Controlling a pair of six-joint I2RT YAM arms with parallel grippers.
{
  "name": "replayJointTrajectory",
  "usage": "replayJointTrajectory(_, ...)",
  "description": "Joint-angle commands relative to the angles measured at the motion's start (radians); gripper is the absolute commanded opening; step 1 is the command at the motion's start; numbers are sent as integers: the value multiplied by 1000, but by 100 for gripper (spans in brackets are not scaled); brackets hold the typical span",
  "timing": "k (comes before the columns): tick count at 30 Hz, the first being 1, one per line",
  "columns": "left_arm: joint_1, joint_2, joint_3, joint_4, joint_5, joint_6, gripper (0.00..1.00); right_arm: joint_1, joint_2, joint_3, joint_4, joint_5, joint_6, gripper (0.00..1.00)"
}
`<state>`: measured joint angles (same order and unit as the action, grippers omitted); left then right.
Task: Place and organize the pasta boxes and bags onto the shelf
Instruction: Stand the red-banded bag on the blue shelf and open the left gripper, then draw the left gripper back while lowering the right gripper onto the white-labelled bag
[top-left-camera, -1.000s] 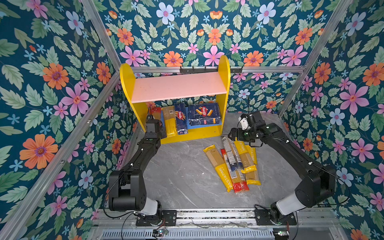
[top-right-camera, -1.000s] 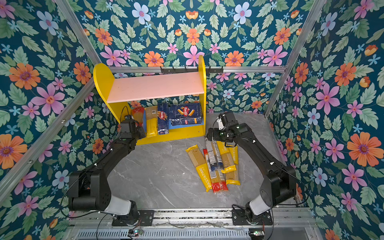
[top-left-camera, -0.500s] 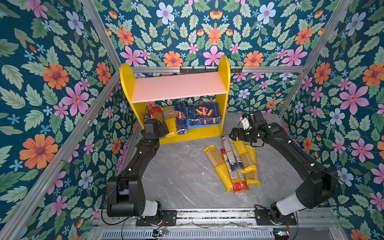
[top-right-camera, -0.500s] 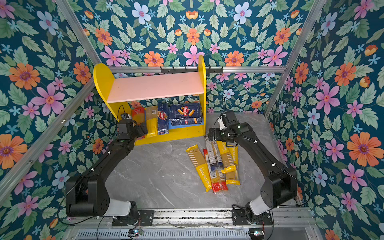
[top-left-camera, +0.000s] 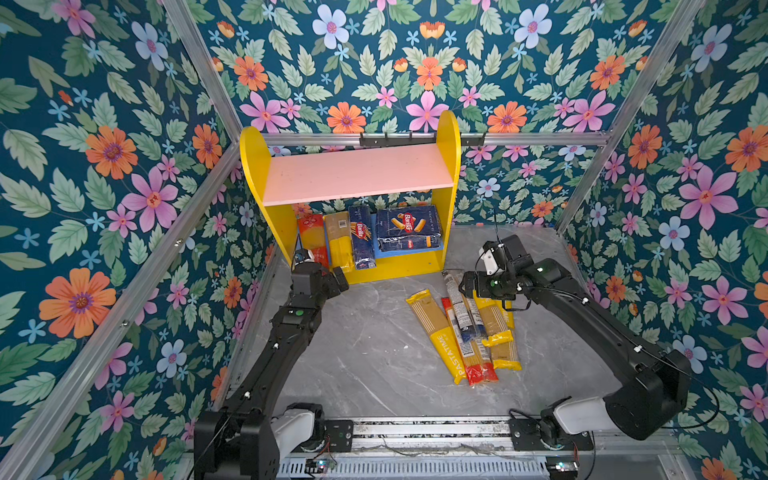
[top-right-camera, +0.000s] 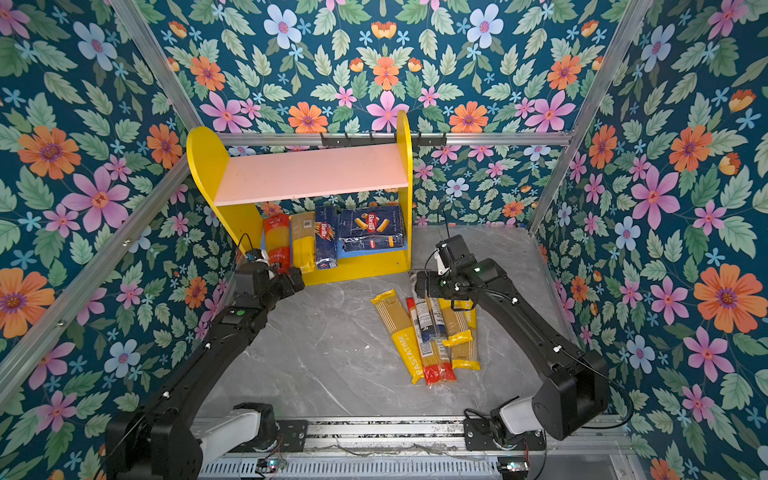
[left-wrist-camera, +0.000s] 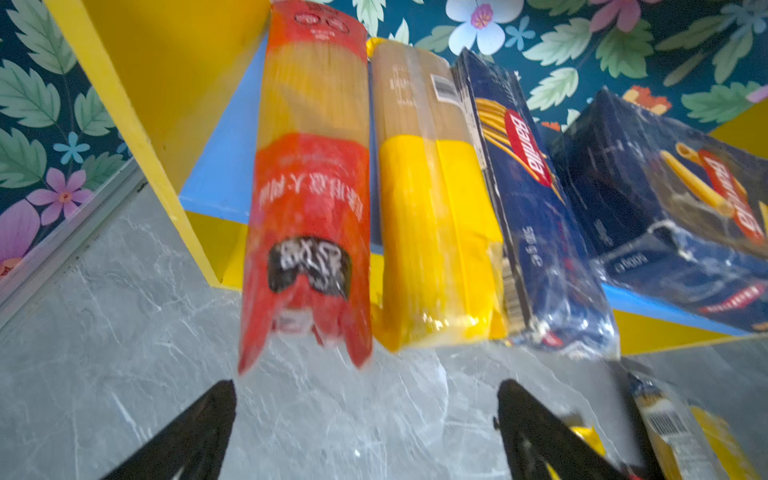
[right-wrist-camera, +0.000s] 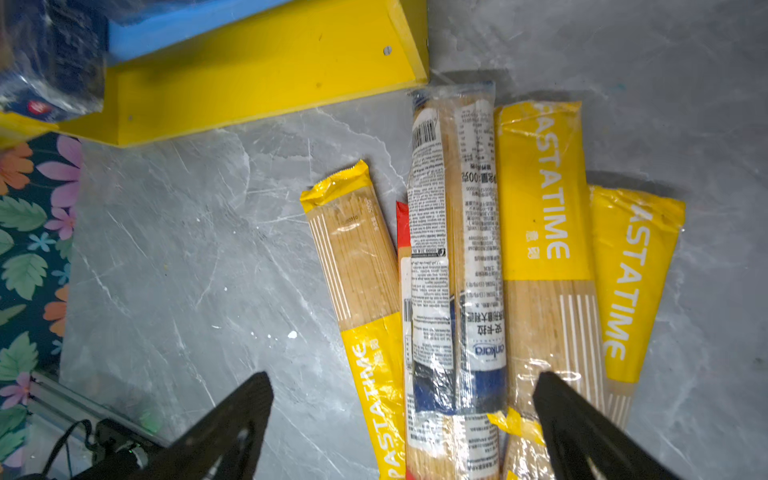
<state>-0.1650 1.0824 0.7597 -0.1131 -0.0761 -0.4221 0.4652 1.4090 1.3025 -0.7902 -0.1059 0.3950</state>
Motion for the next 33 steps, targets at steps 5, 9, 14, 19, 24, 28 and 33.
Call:
replayJointTrajectory(5,-134,-135,-83,-79,-73,-59,100,63,-54,-132,16,67,92,99)
replayJointTrajectory(9,-256,-190,-174,-65,-94,-121,100,101,-77,-257,84,75,146,99)
replayJointTrajectory(14,-394,-240,-282,-40,-143,-191,100,152,-95,-367,177,109,174,99)
replayJointTrajectory(19,-502,-281,-354,-25,-177,-236,100,162,-142,-485,309,126,199,99)
replayJointTrajectory(24,-605,-286,-381,7,-204,-252,100,162,-152,-540,376,145,211,99)
replayJointTrajectory(28,-697,-225,-363,43,-249,-257,100,162,-135,-547,387,162,207,99)
replayJointTrajectory(33,-814,-92,-311,125,-288,-244,100,162,-93,-543,413,179,195,99)
